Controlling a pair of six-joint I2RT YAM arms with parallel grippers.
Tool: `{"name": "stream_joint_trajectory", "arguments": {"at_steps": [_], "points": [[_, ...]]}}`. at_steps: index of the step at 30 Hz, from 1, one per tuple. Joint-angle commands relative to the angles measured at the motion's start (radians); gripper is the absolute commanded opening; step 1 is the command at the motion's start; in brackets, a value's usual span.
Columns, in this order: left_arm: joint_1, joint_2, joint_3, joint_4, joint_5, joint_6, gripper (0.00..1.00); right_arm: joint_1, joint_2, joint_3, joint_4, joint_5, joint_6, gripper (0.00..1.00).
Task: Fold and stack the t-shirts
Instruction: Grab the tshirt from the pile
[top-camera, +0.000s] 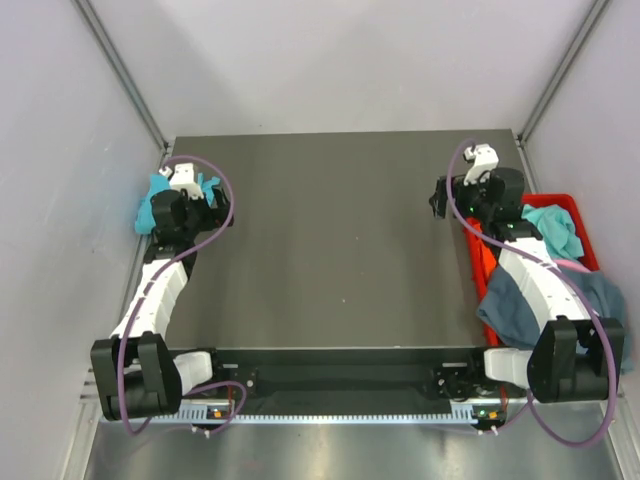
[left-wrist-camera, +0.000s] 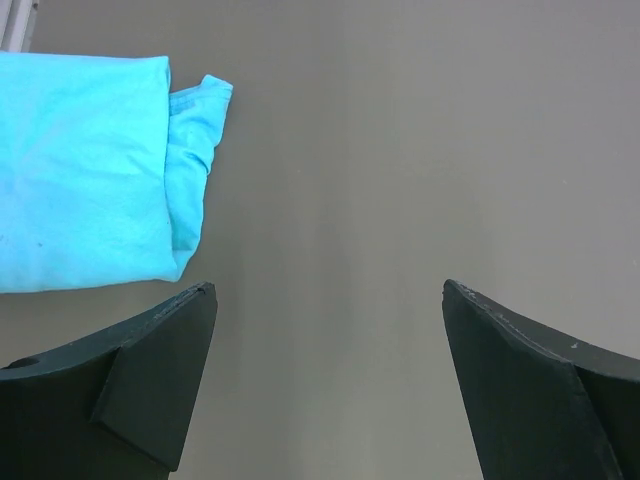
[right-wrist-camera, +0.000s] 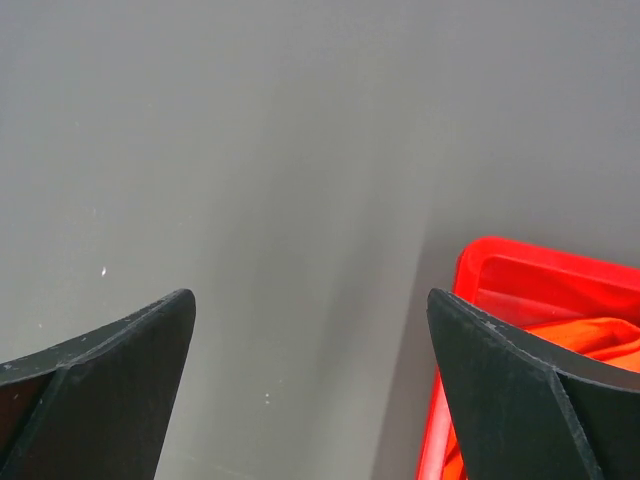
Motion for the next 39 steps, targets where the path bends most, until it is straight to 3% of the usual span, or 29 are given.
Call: {"name": "stream_joint_trajectory", "arguments": {"at_steps": [1,15,19,23,32,39], "points": [[0.011,-0.014,-0.012,0.062,0.024,0.006,0.99,0.003,0.002,0.001,0.038,0.001,-0.031,1.00],[0.010,-0.019,-0.026,0.051,0.089,0.052,0.97,-0.009,0.131,0.193,-0.009,0.219,-0.067,1.00],[0.010,-0.003,0.005,0.007,0.058,0.086,0.99,-0.084,0.180,0.331,-0.055,0.291,-0.046,1.00],[0.010,0.000,0.013,-0.016,0.066,0.092,0.99,-0.142,0.263,0.365,-0.120,0.391,0.011,1.00],[0.010,0.020,0.022,-0.026,0.119,0.066,0.96,-0.304,0.261,0.213,-0.170,0.454,0.006,1.00],[0.010,0.044,0.033,-0.046,0.173,0.080,0.94,-0.419,0.048,0.046,-0.080,0.497,-0.150,1.00]]}}
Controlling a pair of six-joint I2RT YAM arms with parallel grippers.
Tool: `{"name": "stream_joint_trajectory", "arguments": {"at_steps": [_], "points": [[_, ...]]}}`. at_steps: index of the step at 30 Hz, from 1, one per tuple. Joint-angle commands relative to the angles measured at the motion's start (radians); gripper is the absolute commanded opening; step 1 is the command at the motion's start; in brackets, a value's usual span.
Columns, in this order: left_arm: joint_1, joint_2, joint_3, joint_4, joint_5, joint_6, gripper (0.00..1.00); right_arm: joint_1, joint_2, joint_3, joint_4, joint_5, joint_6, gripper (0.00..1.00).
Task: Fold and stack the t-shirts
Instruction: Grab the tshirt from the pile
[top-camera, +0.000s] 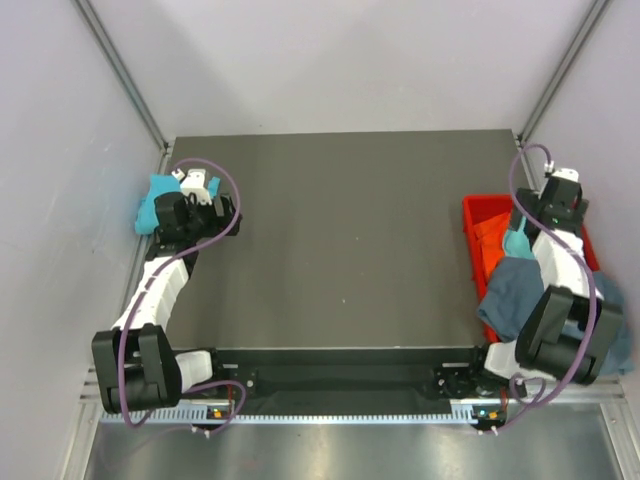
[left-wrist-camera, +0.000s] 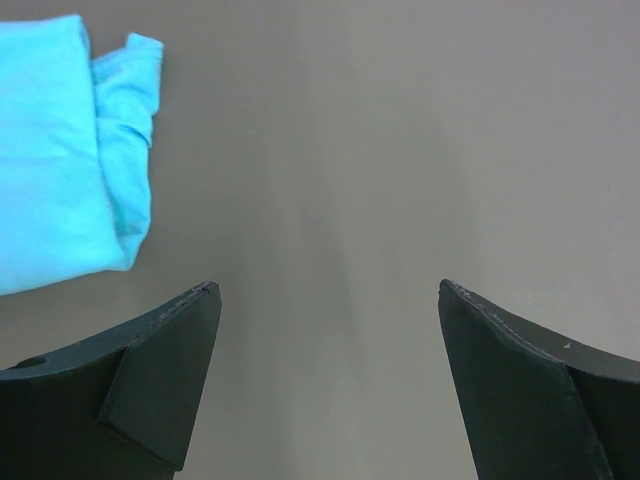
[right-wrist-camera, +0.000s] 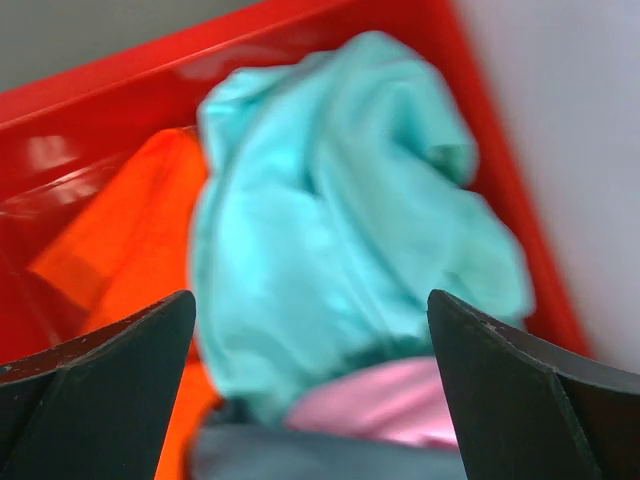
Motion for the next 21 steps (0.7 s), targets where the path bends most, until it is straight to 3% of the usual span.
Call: {"name": "stream_joint_trajectory", "arguments": {"at_steps": [1,5,13,17,21], "points": [[0.003,0.016,0.042,0.001,0.043,0.009,0.94,-0.051,-0.143,-0.063,0.116,0.063,-0.105,1.00],[0.003,0.036,0.048,0.001,0.049,0.010,0.93,-0.076,-0.142,-0.114,0.182,0.080,-0.159,1.00],[0.003,0.007,0.045,-0.046,0.063,0.021,0.93,-0.137,0.133,-0.017,0.202,0.032,-0.098,0.99],[0.003,-0.004,0.036,-0.048,0.065,0.021,0.92,-0.152,0.245,0.037,0.199,0.008,-0.079,0.90],[0.005,0.001,0.031,-0.045,0.068,0.044,0.88,-0.152,0.253,0.040,0.212,-0.042,-0.076,0.62]]}}
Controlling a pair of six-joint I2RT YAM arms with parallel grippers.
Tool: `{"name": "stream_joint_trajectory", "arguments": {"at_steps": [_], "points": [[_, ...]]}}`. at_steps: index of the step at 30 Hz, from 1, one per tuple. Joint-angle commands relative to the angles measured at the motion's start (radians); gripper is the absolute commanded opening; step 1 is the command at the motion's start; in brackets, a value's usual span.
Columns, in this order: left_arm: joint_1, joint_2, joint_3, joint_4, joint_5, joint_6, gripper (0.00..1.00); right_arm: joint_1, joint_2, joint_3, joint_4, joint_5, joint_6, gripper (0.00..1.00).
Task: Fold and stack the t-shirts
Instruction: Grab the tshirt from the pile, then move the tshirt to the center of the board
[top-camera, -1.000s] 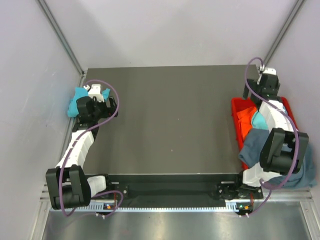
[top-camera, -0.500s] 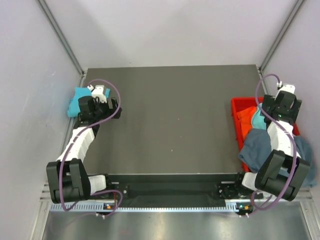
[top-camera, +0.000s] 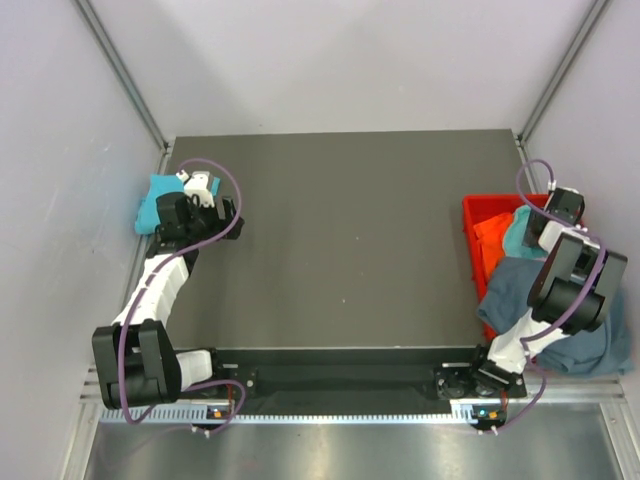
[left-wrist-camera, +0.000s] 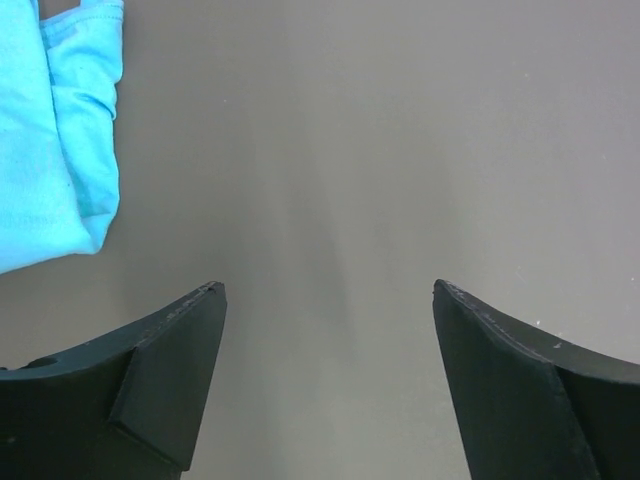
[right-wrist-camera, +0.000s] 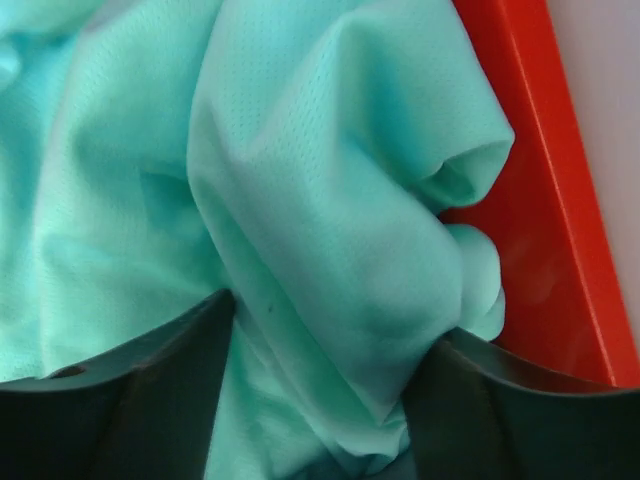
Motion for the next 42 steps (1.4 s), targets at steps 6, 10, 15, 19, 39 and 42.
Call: {"name": "stream_joint_trajectory", "arguments": {"at_steps": [6,10,15,19,39,42], "points": [[0.003,-0.008,0.003,0.036,0.039,0.032,0.86,0.010,-0.181,0.019,0.038,-0.146,0.009,0.50],[0.003,-0.001,-0.014,0.048,0.054,-0.008,0.81,0.050,-0.342,-0.024,0.057,-0.210,-0.031,0.04],[0.002,0.008,-0.043,0.106,0.071,-0.077,0.70,0.139,-0.563,-0.088,0.089,-0.358,-0.072,0.00],[-0.006,0.081,-0.014,0.099,0.120,-0.108,0.65,0.202,-0.539,0.011,0.008,-0.341,-0.060,0.00],[-0.006,0.106,0.024,0.097,0.108,-0.036,0.80,0.522,-0.298,0.795,-0.202,-0.790,0.133,0.00],[-0.005,0.063,0.031,0.089,0.083,-0.040,0.80,0.617,-0.281,0.849,-0.242,-0.904,0.135,0.00]]}}
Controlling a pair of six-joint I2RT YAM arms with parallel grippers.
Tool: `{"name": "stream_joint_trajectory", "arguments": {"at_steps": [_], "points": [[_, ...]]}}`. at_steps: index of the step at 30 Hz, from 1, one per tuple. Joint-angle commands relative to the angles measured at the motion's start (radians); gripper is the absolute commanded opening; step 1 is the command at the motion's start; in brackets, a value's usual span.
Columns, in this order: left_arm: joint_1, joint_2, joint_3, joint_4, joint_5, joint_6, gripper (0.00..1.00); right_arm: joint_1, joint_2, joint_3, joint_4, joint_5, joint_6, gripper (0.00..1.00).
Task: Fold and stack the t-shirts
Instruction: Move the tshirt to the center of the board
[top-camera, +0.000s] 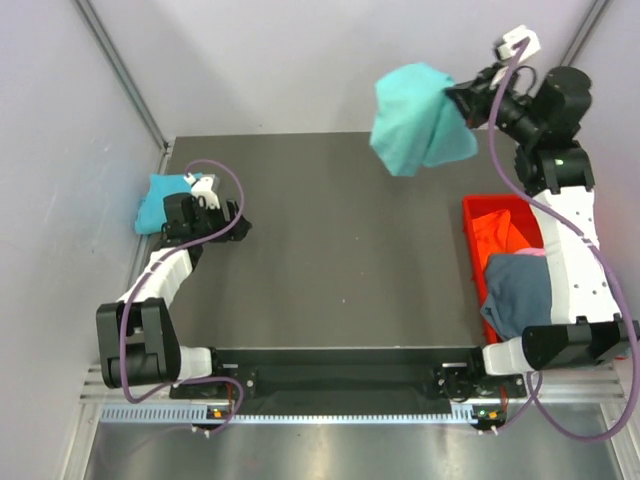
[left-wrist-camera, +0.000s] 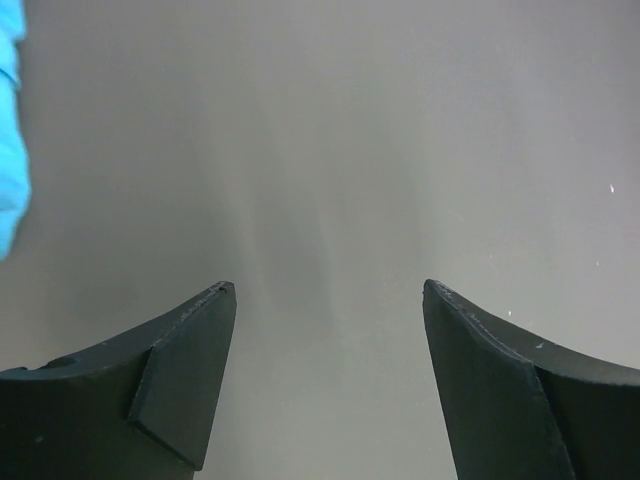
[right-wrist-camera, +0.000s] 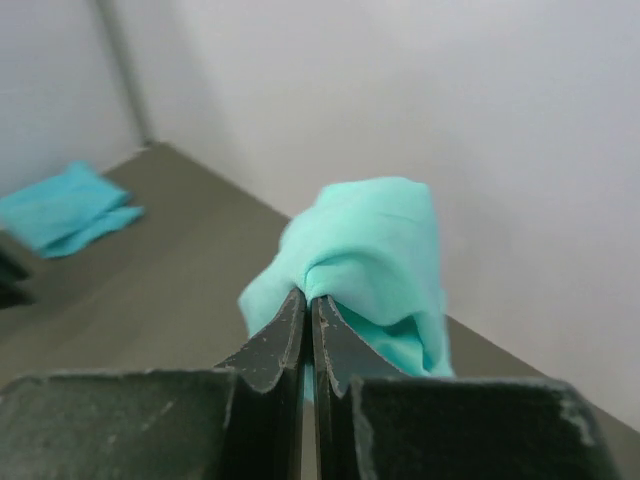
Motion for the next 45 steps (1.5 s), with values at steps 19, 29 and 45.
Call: {"name": "stream_joint_trajectory", "arguments": {"at_steps": [19,29,45], "points": [[-0.001,-0.068,0.019,0.007,0.069,0.016,0.87,0.227,0.106,-0.548,0.093,0.081,-0.177,0.00],[-0.049,-0.004,0.083,-0.093,0.054,0.091,0.90,0.228,0.104,-0.594,0.253,0.446,-0.116,0.55],[-0.270,0.381,0.303,-0.212,0.044,0.208,0.90,0.418,-0.085,-0.867,-0.029,-0.070,-0.320,0.85]]}}
